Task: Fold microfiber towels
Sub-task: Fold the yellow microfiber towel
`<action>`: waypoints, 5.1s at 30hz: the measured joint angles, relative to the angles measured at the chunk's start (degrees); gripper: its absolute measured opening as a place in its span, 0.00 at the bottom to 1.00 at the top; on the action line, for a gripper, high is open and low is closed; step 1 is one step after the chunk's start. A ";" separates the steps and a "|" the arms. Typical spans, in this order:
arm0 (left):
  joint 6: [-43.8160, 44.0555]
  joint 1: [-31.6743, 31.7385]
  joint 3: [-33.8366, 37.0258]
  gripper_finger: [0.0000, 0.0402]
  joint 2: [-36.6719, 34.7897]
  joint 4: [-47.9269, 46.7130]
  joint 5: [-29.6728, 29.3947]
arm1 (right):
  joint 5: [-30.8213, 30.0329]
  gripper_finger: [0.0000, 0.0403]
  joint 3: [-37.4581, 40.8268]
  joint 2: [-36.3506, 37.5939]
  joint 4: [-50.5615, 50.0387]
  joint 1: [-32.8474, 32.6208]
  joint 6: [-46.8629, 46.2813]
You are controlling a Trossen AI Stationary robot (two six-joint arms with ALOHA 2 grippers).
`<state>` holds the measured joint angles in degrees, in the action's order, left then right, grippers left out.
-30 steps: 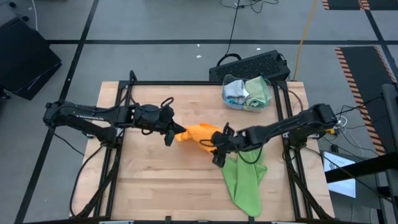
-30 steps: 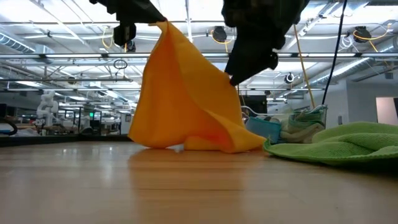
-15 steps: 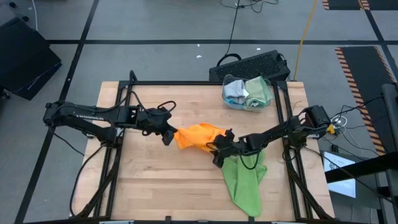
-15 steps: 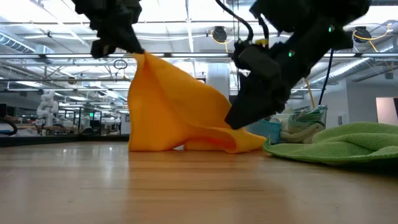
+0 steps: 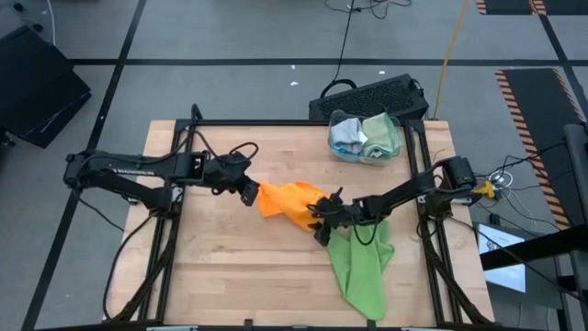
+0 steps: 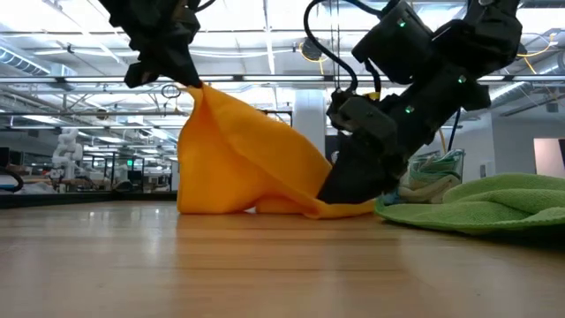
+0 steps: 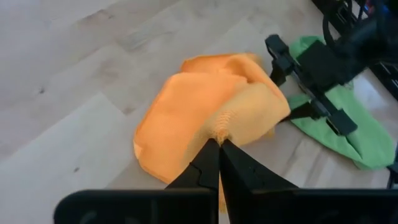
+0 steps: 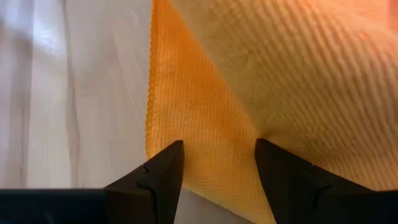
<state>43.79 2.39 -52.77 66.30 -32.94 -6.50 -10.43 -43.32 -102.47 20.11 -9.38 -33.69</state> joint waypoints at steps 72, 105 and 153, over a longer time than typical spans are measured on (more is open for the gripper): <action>-3.39 2.15 0.00 0.03 0.02 -0.55 -3.13 | 13.54 0.37 -1.19 -8.48 7.70 0.38 8.90; -20.78 -1.90 -24.26 0.02 -1.79 -5.62 -14.69 | 16.67 0.00 -0.86 26.05 -9.65 5.65 -0.48; -51.57 -10.42 -30.38 0.01 -1.28 -4.39 -20.98 | 24.57 0.00 -18.93 35.99 -21.11 13.55 -1.73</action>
<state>-7.78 -8.03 -83.15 65.02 -37.34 -27.48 14.14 -62.25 -66.48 -1.00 4.17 -35.42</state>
